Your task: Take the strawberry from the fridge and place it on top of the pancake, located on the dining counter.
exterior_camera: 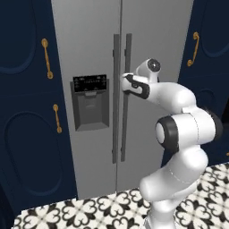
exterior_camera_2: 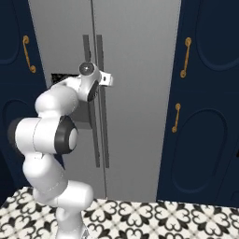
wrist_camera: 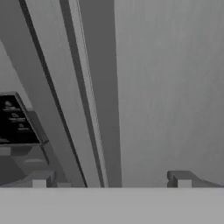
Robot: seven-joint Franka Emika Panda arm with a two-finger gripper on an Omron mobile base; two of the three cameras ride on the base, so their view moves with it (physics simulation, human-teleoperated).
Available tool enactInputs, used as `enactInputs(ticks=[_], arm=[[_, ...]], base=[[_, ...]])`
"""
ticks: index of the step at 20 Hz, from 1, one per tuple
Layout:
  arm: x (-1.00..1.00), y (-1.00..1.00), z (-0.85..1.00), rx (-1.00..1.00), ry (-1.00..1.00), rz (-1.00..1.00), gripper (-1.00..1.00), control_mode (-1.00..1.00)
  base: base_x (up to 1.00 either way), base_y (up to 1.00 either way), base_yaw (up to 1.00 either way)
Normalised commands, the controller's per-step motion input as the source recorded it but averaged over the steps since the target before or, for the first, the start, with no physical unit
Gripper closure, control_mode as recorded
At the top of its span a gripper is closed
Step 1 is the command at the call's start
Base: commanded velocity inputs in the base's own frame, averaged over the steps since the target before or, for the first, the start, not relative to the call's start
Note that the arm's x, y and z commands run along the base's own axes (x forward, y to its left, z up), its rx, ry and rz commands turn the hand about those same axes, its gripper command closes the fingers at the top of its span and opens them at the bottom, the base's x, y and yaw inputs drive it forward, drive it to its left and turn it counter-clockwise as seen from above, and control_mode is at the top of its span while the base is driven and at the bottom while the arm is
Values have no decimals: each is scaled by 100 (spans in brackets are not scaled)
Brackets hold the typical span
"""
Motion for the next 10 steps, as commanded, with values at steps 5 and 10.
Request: enactInputs(ticks=[5,10], arm=[[49,0,-8,0,-4,0,-100,-100],[45,0,-3,0,-3,0,-100,-100]], base=[[0,0,0],[0,0,0]])
